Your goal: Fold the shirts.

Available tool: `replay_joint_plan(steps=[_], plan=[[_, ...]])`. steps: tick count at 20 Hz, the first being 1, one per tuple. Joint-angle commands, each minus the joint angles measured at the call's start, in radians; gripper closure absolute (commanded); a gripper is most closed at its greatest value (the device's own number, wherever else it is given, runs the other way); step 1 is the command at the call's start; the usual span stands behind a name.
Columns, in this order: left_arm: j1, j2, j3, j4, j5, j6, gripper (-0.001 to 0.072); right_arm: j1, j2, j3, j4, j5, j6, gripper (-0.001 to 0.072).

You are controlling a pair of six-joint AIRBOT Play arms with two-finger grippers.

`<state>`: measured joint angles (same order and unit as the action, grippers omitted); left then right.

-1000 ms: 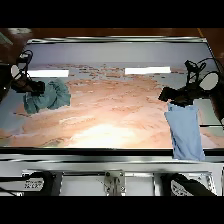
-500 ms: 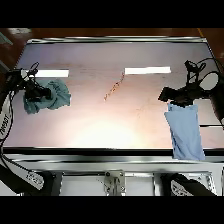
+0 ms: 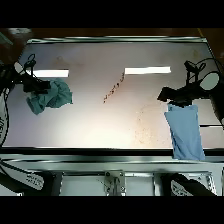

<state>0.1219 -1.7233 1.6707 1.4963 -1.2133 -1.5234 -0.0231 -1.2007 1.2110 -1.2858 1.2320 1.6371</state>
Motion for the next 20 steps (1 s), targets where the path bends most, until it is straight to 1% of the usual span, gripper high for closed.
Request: replay_joint_plan(steps=[1, 4, 6, 8, 9, 12, 15, 16, 17, 18, 19, 20], plan=[[-0.1, 0.211, 0.006, -0.024, -0.007, 0.05, 0.067, 0.001, 0.013, 0.001, 0.028, 0.035, -0.004, 0.0037], [-0.249, 0.392, 0.006, -0.041, -0.037, 0.044, 0.067, 0.001, 0.077, 0.001, -0.018, 0.046, -0.004, 0.0038], [-0.356, 0.455, 0.006, -0.102, -0.071, 0.028, 0.0669, 0.001, 0.14, 0.001, -0.05, 0.054, -0.004, 0.0038], [-0.481, 0.475, 0.006, -0.178, -0.074, 0.007, 0.0669, 0.001, 0.199, 0.001, -0.08, 0.076, -0.004, 0.0037], [-0.541, 0.47, 0.006, -0.202, -0.065, 0.0, 0.0669, 0.001, 0.223, 0.001, -0.09, 0.092, -0.004, 0.0038], [-0.721, 0.417, -0.021, -0.204, 0.021, -0.054, 0.0669, 0.001, 0.269, 0.001, -0.124, 0.149, -0.004, 0.0038], [-0.842, 0.307, -0.057, -0.204, 0.089, -0.081, 0.0669, 0.001, 0.269, 0.001, -0.143, 0.198, -0.004, 0.0038], [-0.868, 0.255, -0.061, -0.204, 0.109, -0.084, 0.0634, 0.001, 0.269, 0.001, -0.154, 0.197, -0.004, 0.0038], [-0.885, 0.209, -0.061, -0.204, 0.13, -0.091, 0.0342, 0.001, 0.269, 0.001, -0.17, 0.196, -0.004, 0.0038], [-0.889, 0.167, -0.058, -0.204, 0.142, -0.13, -0.0005, 0.001, 0.269, 0.001, -0.196, 0.196, -0.004, 0.0038], [-0.88, 0.143, -0.054, -0.204, 0.134, -0.151, -0.0001, 0.001, 0.269, 0.001, -0.225, 0.197, -0.004, 0.0037], [-0.859, 0.137, -0.054, -0.203, 0.118, -0.149, -0.0001, 0.0, 0.269, 0.0, -0.261, 0.196, -0.003, 0.0037]])
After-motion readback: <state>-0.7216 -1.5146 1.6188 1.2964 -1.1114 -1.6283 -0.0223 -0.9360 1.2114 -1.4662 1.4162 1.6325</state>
